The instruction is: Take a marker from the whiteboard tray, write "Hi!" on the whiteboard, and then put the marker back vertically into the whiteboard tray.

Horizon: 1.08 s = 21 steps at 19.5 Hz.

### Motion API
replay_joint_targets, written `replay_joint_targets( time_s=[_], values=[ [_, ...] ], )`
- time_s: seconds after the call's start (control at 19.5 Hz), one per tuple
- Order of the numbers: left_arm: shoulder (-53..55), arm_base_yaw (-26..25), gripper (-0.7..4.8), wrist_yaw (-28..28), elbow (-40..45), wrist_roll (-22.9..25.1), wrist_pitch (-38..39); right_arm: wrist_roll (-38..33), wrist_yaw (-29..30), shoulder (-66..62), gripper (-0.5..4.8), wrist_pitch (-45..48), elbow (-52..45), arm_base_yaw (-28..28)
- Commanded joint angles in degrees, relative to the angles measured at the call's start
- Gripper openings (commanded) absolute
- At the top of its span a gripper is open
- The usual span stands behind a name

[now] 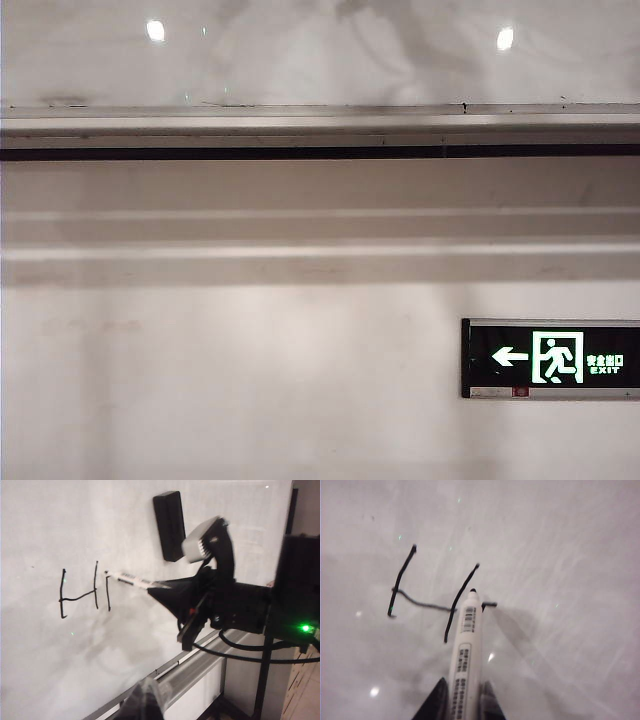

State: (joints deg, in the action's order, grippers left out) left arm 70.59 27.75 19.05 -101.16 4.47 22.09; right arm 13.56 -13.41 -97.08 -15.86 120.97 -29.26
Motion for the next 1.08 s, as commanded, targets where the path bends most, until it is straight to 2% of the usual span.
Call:
replay_joint_targets(
  time_s=[0.05, 0.62, 0.87, 1.08],
  values=[
    [-0.17, 0.02, -0.06, 0.26, -0.20, 0.02, -0.52, 0.02, -1.46, -0.02, -0.01, 2.91, 0.35, 0.00],
    [-0.17, 0.02, -0.06, 0.28, -0.20, 0.02, -0.52, 0.02, -2.36, -1.20, -0.01, 3.80, 0.35, 0.02],
    [-0.17, 0.02, -0.06, 0.26, -0.20, 0.02, -0.52, 0.02, -4.98, -1.20, -0.01, 4.17, 0.37, 0.02],
    [-0.17, 0.02, -0.06, 0.28, -0.20, 0.02, -0.52, 0.00, -4.24, -1.20, -0.01, 4.13, 0.39, 0.02]
  ],
)
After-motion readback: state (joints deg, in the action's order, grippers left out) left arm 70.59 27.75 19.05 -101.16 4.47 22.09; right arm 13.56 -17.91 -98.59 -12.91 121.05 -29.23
